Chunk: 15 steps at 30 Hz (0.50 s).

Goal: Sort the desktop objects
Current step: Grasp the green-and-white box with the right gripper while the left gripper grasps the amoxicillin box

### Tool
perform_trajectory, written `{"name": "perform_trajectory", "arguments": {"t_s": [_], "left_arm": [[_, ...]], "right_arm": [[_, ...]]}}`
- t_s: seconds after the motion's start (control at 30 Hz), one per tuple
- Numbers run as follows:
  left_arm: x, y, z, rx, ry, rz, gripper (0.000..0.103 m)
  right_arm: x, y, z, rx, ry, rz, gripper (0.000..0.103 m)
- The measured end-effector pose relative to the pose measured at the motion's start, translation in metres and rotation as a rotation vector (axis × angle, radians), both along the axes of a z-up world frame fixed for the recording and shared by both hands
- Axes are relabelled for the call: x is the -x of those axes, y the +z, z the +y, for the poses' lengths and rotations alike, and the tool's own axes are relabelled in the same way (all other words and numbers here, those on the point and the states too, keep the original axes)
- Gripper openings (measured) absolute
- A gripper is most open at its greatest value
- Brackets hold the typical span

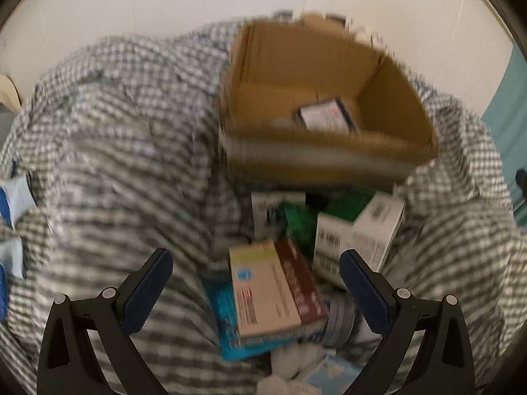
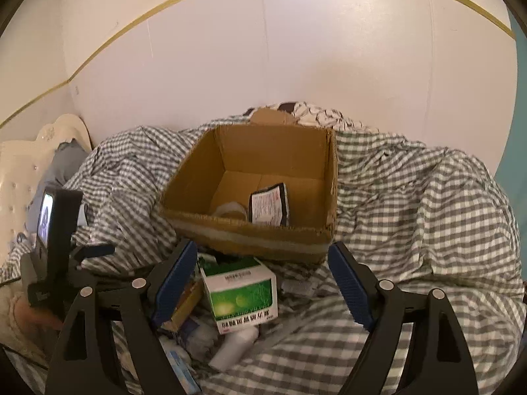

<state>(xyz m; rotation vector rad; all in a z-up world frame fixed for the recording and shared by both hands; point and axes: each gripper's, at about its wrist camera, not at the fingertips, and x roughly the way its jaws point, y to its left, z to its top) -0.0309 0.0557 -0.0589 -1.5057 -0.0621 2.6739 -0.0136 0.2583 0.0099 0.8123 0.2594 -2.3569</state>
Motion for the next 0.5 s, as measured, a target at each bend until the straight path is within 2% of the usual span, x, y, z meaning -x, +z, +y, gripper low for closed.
{"name": "perform_trajectory", "arguments": {"t_s": [0.13,0.3,0.5], "left_arm": [[-0.003,-0.029,0.009,0.018,-0.031,-0.091,0.103],[0.0,-0.061,0.012,0.001,-0.032,-0.197,0.103],[0.006,-0.077,0.022,0.041,-0.052,-0.221,0.103]], "right_arm": [[0.004,-0.016,-0.006,-0.017,0.016,-0.034,0.083],[0.009,-0.044,-0.014,-0.051,0.068,-0.075,0.083],[0.017,-0.075,-0.027,-0.079,0.133,-0.141,0.083]]}}
